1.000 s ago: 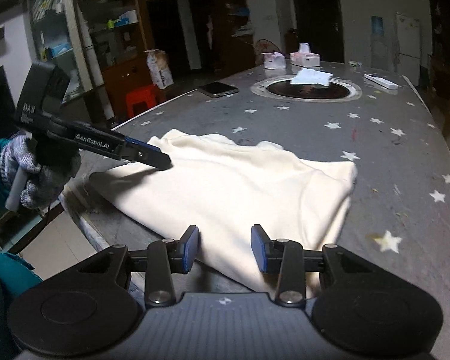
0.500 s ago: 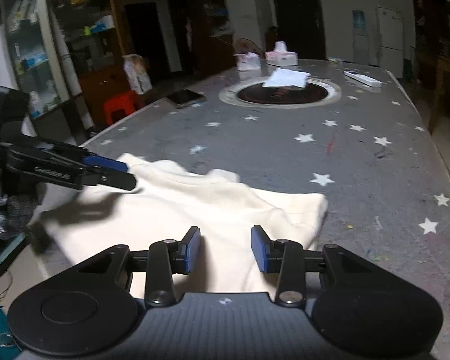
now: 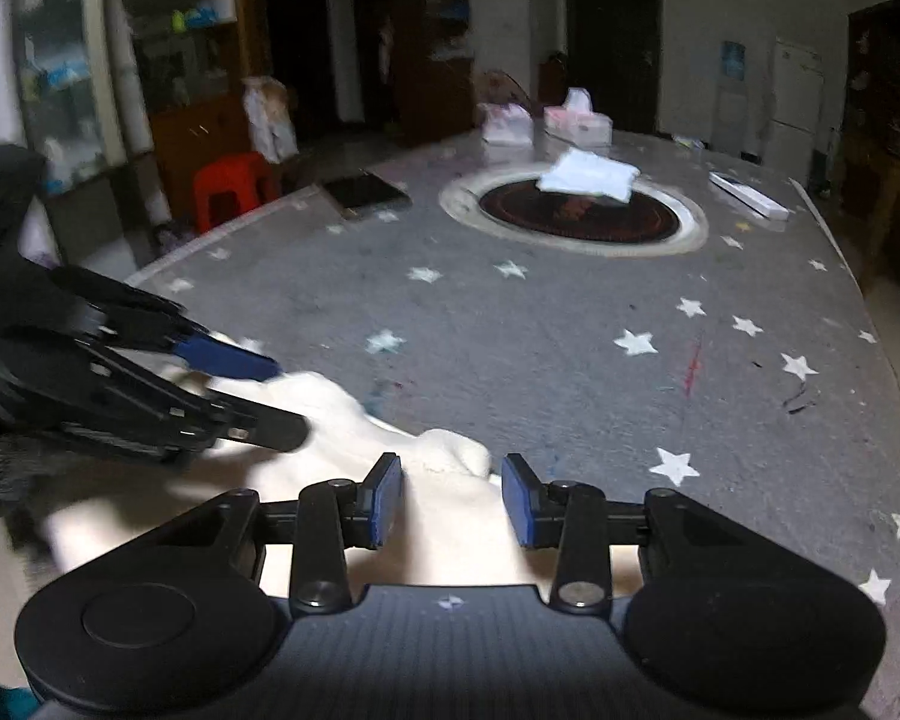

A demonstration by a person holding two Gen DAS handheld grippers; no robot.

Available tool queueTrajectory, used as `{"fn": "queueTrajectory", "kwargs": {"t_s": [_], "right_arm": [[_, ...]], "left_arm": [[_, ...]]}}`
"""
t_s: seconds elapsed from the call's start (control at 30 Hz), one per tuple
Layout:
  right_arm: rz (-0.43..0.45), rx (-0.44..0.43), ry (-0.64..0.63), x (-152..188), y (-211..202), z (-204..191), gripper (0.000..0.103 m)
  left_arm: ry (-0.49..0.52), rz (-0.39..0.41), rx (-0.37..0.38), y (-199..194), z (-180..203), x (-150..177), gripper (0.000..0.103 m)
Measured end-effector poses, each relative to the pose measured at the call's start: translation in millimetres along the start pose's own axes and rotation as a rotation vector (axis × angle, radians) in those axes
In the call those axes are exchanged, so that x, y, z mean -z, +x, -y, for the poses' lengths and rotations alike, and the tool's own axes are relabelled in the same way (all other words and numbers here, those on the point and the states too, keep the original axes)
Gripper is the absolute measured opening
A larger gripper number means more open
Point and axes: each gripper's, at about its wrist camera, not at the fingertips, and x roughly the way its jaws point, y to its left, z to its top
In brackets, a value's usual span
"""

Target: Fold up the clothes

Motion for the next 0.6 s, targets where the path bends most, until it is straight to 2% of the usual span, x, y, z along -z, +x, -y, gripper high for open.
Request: {"fn": "queueTrajectory", "kwargs": {"t_s": [0.1,0.23,0.37,0.6], "right_arm": [[-0.015,0.011,0.0,-2,5,1,0.039],[0.006,0.014,-0.004,-9,-1,-3,0.042],[-0.022,0.037,-0.009,-11,11,-3,0.051],[0.007,0.068,0.012,-14,3,7,0.053]], "left_arm": [[-0.015,0.0,-0.002,-1,-3,-4,0.052],[-0.009,0.003,-0.003,1,-2,-8,0.057],[-0.021,-0.013,-0.005,11,-5,-10,0.058],[-0.022,0.014,-0.02,0,-11,-10,0.06]]}}
